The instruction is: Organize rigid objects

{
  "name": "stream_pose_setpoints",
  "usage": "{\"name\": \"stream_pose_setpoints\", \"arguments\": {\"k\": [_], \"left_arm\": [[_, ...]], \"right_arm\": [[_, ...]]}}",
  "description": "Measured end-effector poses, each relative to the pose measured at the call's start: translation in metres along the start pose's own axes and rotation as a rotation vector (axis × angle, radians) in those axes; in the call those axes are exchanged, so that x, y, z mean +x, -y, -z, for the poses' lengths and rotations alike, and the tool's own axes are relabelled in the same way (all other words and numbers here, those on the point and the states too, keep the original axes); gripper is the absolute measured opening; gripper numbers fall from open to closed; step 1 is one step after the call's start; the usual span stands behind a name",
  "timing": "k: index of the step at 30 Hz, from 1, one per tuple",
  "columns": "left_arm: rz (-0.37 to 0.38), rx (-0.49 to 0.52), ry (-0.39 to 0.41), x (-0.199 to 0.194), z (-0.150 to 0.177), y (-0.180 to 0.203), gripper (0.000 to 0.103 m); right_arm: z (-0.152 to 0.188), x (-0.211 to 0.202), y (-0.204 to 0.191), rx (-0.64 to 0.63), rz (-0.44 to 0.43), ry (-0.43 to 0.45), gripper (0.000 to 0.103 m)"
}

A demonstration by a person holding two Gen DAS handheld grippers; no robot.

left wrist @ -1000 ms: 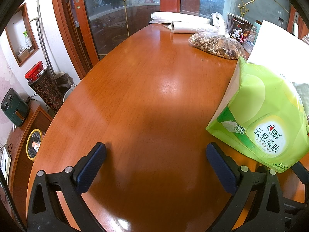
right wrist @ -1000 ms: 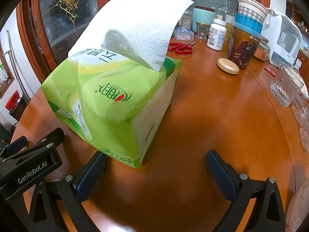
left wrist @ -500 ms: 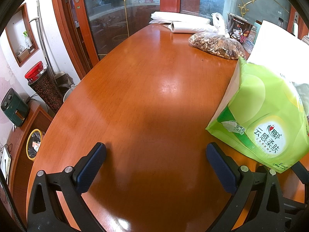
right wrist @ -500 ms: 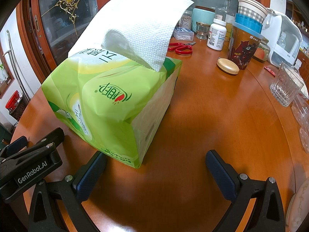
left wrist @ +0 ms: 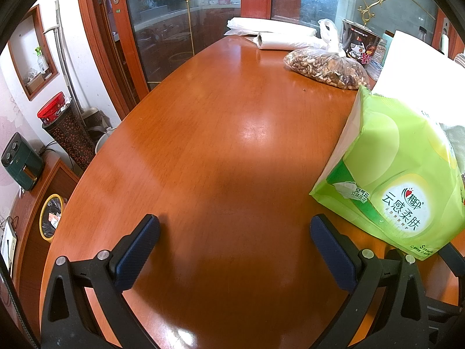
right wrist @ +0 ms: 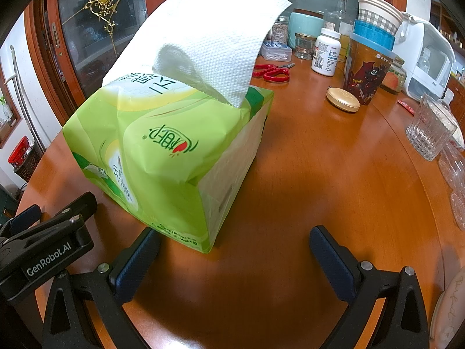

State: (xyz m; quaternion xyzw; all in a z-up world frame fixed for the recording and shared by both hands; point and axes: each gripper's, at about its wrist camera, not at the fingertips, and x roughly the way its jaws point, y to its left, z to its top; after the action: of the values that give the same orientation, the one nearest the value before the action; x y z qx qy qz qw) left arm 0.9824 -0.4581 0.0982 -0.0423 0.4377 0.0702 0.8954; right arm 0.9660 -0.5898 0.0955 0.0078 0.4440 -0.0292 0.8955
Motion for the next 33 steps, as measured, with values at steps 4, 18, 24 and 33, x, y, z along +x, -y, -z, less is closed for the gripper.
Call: {"name": "stream_pose_setpoints", "arguments": {"k": [4, 18, 24, 33], "left_arm": [[0.0, 0.0, -0.001, -0.001, -0.001, 0.0, 0.103], [-0.001, 0.001, -0.003, 0.007, 0.007, -0.001, 0.103], [-0.002, 0.002, -0.004, 0.007, 0.006, -0.001, 0.103], [-0.002, 0.002, -0.005, 0.005, 0.005, -0.001, 0.103]], "right_arm": [[0.0, 0.0, 0.0, 0.0, 0.0, 0.0, 0.103], [0.0, 0.0, 0.0, 0.0, 0.0, 0.0, 0.103], [0.0, 0.0, 0.0, 0.0, 0.0, 0.0, 0.103], [0.0, 0.0, 0.0, 0.0, 0.0, 0.001, 0.103]]}}
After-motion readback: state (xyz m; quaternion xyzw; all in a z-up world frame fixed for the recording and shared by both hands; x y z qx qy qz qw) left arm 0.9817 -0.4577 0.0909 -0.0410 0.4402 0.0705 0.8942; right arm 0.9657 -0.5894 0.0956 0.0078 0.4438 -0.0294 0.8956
